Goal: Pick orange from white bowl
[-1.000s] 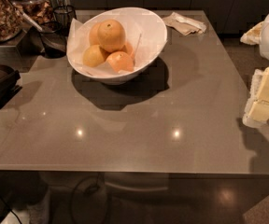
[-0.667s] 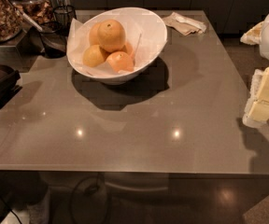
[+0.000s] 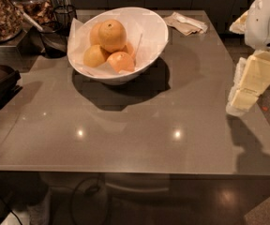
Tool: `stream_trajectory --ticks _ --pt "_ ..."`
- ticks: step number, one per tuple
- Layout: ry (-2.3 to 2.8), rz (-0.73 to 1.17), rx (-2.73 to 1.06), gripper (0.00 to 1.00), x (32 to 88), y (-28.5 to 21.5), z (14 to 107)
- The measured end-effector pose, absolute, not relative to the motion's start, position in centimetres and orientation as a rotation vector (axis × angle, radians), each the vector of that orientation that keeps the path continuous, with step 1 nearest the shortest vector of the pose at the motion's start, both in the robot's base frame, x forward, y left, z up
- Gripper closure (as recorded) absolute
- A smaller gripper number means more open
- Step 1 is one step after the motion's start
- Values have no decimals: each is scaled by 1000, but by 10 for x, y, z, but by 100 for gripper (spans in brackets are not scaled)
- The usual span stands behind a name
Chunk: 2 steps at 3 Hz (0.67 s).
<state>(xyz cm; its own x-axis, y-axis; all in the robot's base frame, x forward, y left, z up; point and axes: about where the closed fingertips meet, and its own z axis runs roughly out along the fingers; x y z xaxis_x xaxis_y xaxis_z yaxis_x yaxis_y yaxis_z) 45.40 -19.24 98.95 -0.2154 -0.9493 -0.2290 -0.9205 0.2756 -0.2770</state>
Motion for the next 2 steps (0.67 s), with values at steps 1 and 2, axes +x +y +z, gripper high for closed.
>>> stream_trajectory --ticks 1,2 --pt "2107 -57 -1750 0 467 -167 994" --pt "2103 -56 -1751 0 467 -166 995"
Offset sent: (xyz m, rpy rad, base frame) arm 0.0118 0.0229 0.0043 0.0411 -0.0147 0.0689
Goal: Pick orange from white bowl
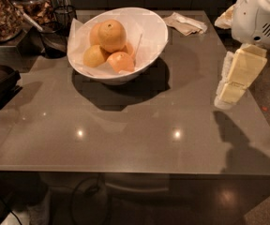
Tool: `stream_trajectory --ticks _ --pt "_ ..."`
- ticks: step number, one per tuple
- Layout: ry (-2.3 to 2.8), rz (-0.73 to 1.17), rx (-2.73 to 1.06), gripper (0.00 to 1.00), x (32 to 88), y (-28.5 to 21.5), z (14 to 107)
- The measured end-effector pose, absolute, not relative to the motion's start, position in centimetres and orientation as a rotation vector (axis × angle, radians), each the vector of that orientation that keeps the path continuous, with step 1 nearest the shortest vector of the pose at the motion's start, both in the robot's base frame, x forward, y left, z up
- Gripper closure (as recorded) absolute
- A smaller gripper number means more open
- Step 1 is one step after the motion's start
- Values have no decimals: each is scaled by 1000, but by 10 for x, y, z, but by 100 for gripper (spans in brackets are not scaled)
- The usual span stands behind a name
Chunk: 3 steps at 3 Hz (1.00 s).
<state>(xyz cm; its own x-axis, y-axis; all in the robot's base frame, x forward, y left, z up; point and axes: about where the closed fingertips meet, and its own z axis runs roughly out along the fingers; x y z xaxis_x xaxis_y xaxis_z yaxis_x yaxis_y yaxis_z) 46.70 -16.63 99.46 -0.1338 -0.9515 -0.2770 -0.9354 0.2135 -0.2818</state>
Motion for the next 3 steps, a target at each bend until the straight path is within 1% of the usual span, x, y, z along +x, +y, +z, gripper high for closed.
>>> stream_trajectory --ticks 1,2,3 --pt "2081 -8 -1685 0 476 -157 989" --pt "2035 168 -1530 0 508 -139 987" --pt "1980 316 -1488 0 539 -115 985"
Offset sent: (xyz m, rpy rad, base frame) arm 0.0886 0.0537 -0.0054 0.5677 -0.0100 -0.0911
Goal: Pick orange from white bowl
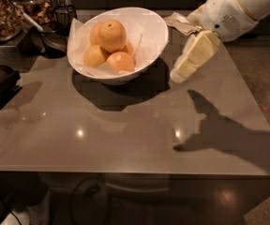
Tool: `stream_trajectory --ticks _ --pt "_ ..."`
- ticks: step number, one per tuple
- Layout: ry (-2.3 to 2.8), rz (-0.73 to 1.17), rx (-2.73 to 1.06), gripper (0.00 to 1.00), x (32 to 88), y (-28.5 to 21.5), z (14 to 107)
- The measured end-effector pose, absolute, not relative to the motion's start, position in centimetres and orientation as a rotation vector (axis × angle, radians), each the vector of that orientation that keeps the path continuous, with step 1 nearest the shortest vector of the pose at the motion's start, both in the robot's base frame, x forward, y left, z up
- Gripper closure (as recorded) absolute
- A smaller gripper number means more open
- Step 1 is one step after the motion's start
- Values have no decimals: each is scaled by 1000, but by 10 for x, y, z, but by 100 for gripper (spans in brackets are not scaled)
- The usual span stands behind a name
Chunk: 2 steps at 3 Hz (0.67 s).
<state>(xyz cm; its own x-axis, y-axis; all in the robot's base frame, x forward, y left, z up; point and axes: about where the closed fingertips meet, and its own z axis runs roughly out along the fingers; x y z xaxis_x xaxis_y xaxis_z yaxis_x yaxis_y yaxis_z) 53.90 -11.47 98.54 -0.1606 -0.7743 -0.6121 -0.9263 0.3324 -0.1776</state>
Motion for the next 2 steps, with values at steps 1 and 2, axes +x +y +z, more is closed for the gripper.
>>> stream_trajectory --ticks 1,2 --pt "1976 327 -1484 0 542 -114 985" --pt "1936 340 -1476 0 547 -105 984"
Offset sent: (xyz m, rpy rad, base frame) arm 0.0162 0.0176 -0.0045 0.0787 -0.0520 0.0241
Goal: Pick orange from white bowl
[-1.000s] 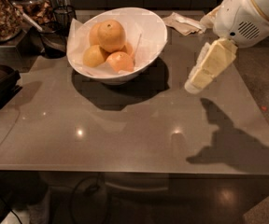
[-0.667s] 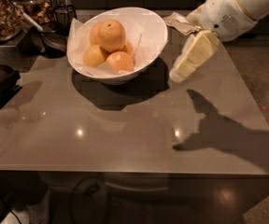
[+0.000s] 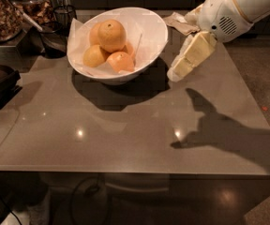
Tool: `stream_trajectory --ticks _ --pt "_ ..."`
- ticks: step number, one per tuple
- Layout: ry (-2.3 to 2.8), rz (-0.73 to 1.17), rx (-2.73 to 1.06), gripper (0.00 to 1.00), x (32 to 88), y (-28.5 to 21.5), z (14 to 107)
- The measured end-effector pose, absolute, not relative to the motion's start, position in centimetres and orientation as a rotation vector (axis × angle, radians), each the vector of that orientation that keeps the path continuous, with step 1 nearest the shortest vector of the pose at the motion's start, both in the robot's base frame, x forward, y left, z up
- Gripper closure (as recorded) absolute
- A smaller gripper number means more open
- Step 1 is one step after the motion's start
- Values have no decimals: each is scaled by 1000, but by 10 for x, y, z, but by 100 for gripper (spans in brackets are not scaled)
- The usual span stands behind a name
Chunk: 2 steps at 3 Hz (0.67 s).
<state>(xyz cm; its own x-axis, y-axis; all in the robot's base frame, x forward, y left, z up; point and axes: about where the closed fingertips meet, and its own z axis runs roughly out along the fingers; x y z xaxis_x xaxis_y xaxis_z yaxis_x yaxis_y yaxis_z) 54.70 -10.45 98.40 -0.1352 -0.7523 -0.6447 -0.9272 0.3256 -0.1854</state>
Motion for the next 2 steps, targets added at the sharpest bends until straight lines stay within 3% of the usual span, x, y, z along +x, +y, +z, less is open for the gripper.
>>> stream_trajectory --ticks 2 --pt "1764 494 -1497 0 602 -44 986"
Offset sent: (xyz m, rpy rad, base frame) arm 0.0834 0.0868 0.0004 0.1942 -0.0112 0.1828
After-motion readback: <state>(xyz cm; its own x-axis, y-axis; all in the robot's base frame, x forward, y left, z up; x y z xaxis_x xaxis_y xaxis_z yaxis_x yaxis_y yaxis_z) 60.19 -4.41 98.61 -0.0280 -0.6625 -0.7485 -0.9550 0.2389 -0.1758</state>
